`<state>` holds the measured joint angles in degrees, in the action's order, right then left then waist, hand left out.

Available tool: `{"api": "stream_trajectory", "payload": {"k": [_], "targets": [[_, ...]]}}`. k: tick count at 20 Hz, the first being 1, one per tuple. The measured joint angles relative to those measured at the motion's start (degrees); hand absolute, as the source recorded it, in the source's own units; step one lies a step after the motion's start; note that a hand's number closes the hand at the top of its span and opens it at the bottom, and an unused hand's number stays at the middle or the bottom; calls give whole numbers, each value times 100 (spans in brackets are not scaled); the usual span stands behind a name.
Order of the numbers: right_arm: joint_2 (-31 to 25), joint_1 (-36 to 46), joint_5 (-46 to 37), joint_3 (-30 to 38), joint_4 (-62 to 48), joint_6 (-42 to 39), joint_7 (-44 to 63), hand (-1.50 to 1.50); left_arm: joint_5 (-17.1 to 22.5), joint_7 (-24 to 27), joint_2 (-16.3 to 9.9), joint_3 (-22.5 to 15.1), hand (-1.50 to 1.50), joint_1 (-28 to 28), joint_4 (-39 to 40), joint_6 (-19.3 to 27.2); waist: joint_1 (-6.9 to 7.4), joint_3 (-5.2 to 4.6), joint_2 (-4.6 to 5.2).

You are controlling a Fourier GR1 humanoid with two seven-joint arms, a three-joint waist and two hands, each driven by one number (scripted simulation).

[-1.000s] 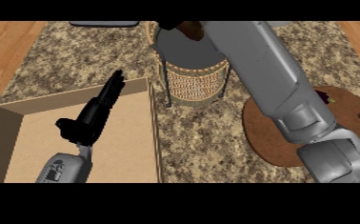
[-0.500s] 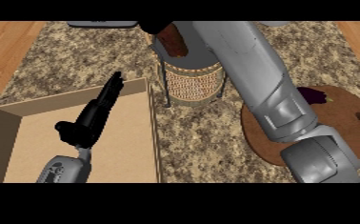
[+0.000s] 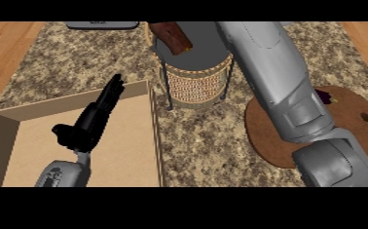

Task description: Pick the sweet potato from the cutting board and place it in the tiered basket

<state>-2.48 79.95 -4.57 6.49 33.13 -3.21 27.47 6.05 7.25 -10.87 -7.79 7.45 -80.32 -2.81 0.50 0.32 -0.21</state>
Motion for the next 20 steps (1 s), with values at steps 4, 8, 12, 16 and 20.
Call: {"api": "stream_trajectory", "payload": {"k": [4,8,12,16,20], "targets": [[-455,-52,-341,38,101,759,-191,-150,-20,2,-6,8,0,-10,-1,19,-22,3,11],[-991,-212,-431,281,240,1292,-422,-150,-9,46,-24,44,0,-36,-4,-8,-40,6,11],[-1623,-529,-161,768,355,1306,-881,-150,-26,-12,-5,34,0,-62,-70,11,-41,3,19],[-2350,-981,248,1287,317,791,-1379,-150,-72,-88,49,-4,0,-59,-98,73,-38,7,32],[-3065,-1397,502,1610,84,48,-1833,-150,-11,-297,15,51,0,-46,-71,32,-8,1,49]]}}
